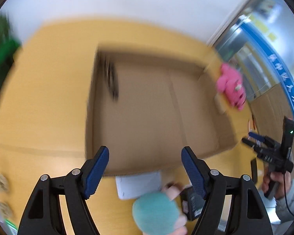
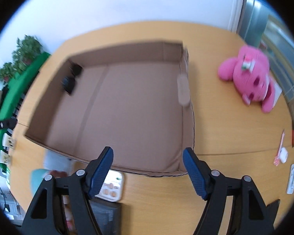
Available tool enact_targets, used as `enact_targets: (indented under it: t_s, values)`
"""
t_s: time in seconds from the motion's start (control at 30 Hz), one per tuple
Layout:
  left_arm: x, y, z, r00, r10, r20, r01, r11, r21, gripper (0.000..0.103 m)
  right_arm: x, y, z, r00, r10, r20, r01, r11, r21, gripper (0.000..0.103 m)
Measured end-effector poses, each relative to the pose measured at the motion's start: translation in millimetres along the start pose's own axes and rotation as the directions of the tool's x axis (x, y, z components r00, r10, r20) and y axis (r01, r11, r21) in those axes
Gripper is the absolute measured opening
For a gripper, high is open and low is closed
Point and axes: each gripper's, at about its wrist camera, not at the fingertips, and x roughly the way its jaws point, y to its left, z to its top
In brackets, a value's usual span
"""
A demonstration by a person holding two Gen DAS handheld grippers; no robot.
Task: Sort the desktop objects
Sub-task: 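Withdraw both grippers from the box toward the plush pig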
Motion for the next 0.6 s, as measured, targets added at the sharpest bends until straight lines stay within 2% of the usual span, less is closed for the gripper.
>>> enact_targets:
  t_s: [0.03, 0.1, 0.13, 0.17, 0.27, 0.33, 0.4, 0.43, 0.5, 0.57, 0.6]
  values:
    - [-24, -16, 5, 0.998, 0.004, 0.069, -0.006, 1.000, 0.029, 0.084, -13, 6, 1, 1.000, 0.005, 0.021, -0.005, 1.000, -0.003, 0.078]
    - [-70, -49, 9, 0.977, -0.007, 0.215, -0.008, 0.998, 0.069, 0.095, -37, 19, 2, 0.998, 0.018, 0.061, -0.017, 1.000, -0.007, 0.079]
    - [-86, -61, 8, 0.962, -0.020, 0.272, -0.001, 0.997, 0.075, 0.100, -51, 26, 2, 0.996, 0.031, 0.081, -0.030, 0.999, -0.012, 0.079]
    - [-106, -76, 4, 0.936, -0.029, 0.351, 0.003, 0.997, 0.074, 0.102, -59, 29, 1, 0.995, 0.038, 0.089, -0.036, 0.999, -0.015, 0.079]
    - [-133, -104, -10, 0.889, -0.035, 0.457, 0.013, 0.999, 0.051, 0.103, -84, 43, 1, 0.993, 0.073, 0.098, -0.069, 0.997, -0.036, 0.080]
    - [-135, -116, -16, 0.895, -0.036, 0.445, 0.028, 0.999, 0.025, 0.103, -98, 51, 1, 0.988, 0.111, 0.108, -0.104, 0.992, -0.071, 0.080]
    - [-138, -123, -27, 0.900, 0.015, 0.435, -0.015, 1.000, -0.005, 0.102, -113, 56, -2, 0.983, 0.128, 0.129, -0.113, 0.987, -0.116, 0.081]
    - [-138, -128, -30, 0.898, 0.052, 0.436, -0.052, 0.999, -0.012, 0.102, -122, 57, -6, 0.982, 0.128, 0.141, -0.108, 0.985, -0.138, 0.081]
    - [-141, -137, -41, 0.884, 0.129, 0.450, -0.124, 0.991, -0.040, 0.102, -131, 56, -13, 0.982, 0.120, 0.149, -0.097, 0.983, -0.155, 0.082]
    - [-146, -146, -50, 0.873, 0.184, 0.451, -0.161, 0.983, -0.090, 0.102, -137, 51, -20, 0.984, 0.107, 0.143, -0.084, 0.984, -0.155, 0.082]
    - [-148, -147, -54, 0.874, 0.196, 0.445, -0.166, 0.981, -0.105, 0.102, -137, 48, -23, 0.986, 0.100, 0.137, -0.079, 0.985, -0.154, 0.082]
